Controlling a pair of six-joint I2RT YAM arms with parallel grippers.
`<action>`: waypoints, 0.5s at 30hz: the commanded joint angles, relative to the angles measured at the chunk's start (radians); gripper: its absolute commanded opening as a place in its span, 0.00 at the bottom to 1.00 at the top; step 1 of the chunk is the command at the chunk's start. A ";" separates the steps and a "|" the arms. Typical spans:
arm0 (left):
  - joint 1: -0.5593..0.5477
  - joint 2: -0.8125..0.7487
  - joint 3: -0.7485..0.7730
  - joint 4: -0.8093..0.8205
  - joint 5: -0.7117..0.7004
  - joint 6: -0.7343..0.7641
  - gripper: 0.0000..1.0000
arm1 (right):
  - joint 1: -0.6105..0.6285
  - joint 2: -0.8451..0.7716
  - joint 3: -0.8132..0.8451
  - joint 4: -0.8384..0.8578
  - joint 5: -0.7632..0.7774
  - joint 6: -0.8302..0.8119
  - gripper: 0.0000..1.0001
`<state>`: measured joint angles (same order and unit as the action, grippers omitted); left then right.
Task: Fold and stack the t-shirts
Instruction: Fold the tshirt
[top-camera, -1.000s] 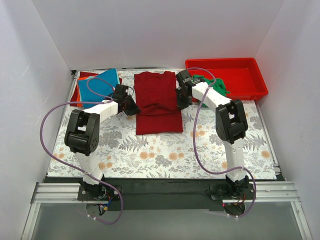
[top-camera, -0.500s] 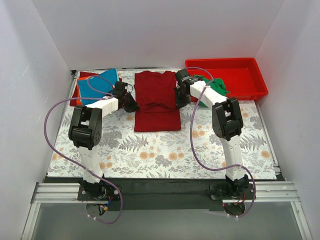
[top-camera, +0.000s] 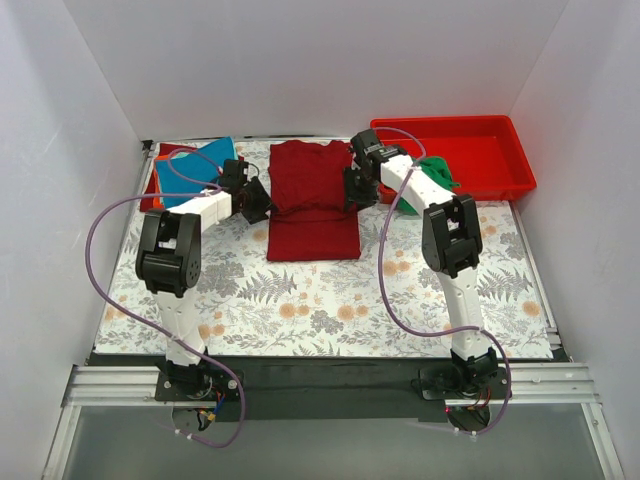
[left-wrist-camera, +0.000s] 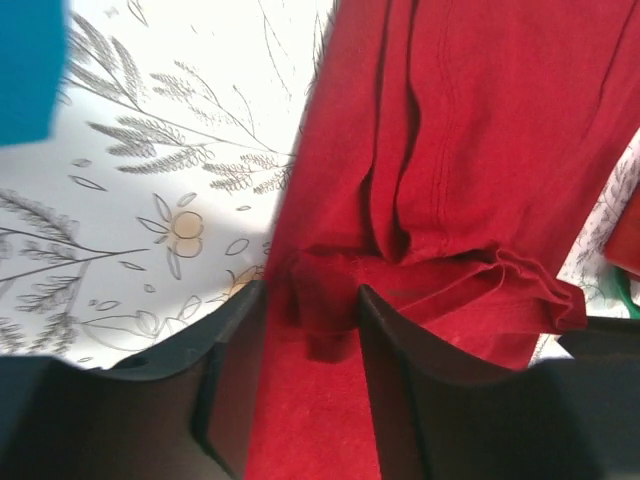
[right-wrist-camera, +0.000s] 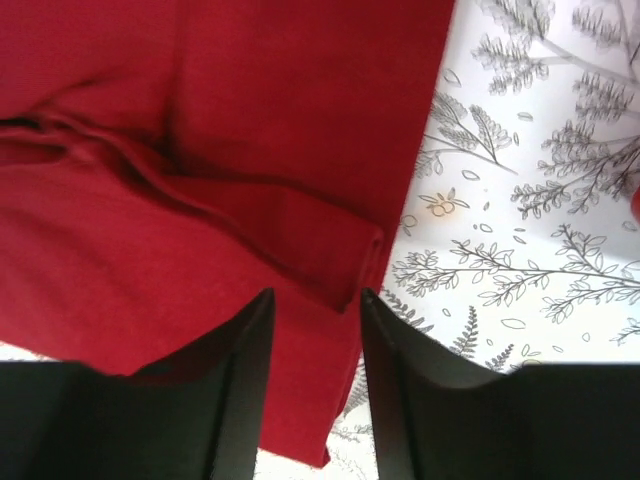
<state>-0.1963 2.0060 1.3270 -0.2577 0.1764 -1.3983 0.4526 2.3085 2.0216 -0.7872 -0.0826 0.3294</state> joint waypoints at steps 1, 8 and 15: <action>0.011 -0.102 0.061 -0.011 -0.021 0.038 0.42 | -0.005 -0.038 0.101 -0.033 -0.059 -0.030 0.47; -0.005 -0.236 -0.004 -0.084 -0.049 0.076 0.43 | 0.000 -0.142 0.091 -0.038 -0.051 -0.039 0.59; -0.113 -0.348 -0.232 -0.002 -0.055 -0.013 0.43 | 0.054 -0.163 0.026 -0.035 -0.065 -0.049 0.57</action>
<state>-0.2508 1.6894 1.1652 -0.2920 0.1356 -1.3674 0.4717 2.1685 2.0708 -0.8124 -0.1215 0.2985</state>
